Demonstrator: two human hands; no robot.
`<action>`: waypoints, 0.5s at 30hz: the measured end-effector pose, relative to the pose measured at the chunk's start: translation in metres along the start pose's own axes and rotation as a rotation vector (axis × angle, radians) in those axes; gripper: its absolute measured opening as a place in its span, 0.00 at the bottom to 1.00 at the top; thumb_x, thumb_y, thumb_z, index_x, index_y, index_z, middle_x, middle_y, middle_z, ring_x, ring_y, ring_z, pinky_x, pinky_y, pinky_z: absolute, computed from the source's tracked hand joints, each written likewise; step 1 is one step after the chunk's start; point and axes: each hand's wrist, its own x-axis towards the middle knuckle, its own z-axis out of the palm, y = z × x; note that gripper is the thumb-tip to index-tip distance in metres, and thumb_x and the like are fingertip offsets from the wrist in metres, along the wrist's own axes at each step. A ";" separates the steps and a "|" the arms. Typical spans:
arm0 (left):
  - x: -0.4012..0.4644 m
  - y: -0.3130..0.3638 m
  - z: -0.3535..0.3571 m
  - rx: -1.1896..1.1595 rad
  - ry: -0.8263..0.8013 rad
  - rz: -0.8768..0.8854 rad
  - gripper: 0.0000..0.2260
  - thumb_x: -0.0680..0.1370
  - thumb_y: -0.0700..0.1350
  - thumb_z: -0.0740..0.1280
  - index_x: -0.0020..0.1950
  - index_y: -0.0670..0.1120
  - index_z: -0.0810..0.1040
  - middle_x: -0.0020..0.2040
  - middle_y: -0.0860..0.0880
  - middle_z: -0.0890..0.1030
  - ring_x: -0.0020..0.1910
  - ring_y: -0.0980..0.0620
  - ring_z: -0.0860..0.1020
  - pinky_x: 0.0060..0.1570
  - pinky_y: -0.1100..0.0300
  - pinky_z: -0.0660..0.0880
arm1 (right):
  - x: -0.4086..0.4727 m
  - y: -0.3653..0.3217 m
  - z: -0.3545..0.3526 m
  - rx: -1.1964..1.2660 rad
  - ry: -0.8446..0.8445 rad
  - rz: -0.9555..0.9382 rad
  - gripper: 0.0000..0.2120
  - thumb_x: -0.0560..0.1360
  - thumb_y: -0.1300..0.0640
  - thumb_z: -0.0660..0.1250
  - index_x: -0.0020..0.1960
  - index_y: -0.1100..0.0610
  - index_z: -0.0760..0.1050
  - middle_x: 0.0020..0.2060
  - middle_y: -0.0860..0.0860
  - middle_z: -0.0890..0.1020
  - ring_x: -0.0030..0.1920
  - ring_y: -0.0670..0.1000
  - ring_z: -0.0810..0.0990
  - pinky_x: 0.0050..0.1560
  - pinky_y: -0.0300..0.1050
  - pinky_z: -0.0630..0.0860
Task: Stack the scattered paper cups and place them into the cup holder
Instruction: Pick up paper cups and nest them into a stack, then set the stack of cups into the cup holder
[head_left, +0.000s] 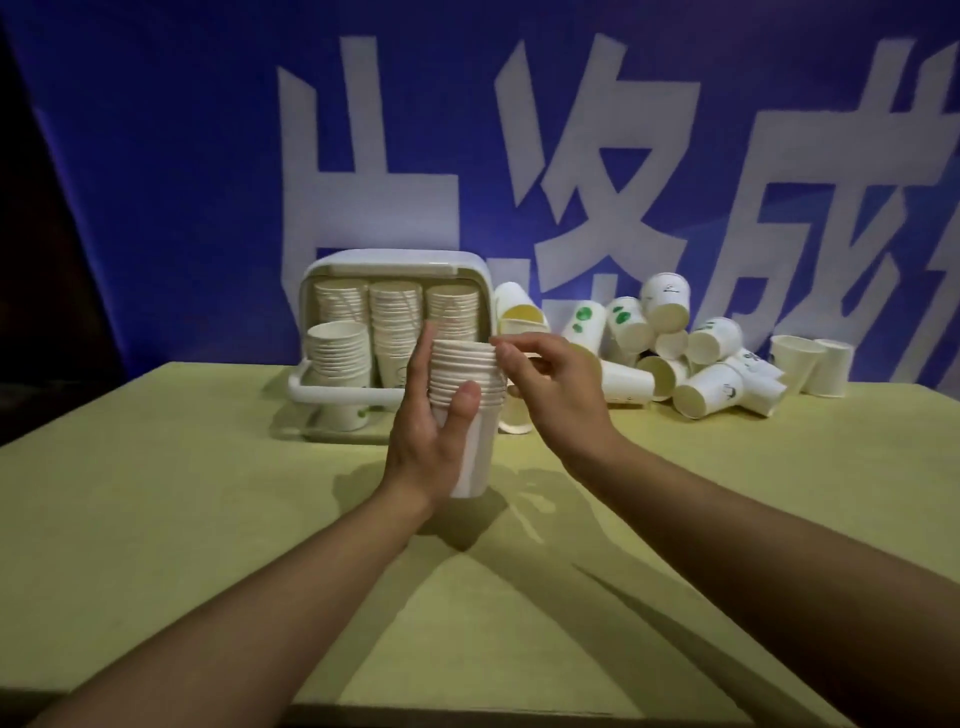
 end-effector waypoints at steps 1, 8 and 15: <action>0.002 -0.004 -0.013 0.024 0.021 -0.011 0.30 0.74 0.67 0.59 0.73 0.72 0.52 0.71 0.76 0.60 0.67 0.72 0.66 0.64 0.67 0.71 | 0.003 0.000 0.014 0.022 -0.015 -0.002 0.10 0.79 0.48 0.66 0.57 0.49 0.81 0.55 0.48 0.81 0.54 0.48 0.80 0.56 0.53 0.80; 0.024 -0.021 -0.093 0.198 0.145 -0.094 0.26 0.73 0.68 0.63 0.69 0.68 0.59 0.63 0.57 0.74 0.54 0.56 0.80 0.49 0.52 0.82 | -0.004 0.023 0.077 0.265 -0.189 0.151 0.09 0.80 0.53 0.67 0.60 0.46 0.78 0.49 0.48 0.81 0.43 0.46 0.82 0.41 0.42 0.81; 0.068 -0.018 -0.099 0.253 0.217 -0.082 0.26 0.77 0.58 0.69 0.69 0.62 0.58 0.65 0.53 0.75 0.53 0.59 0.78 0.44 0.65 0.75 | -0.015 0.066 0.081 0.373 -0.260 0.424 0.07 0.81 0.62 0.64 0.54 0.58 0.80 0.37 0.55 0.77 0.30 0.50 0.71 0.33 0.48 0.72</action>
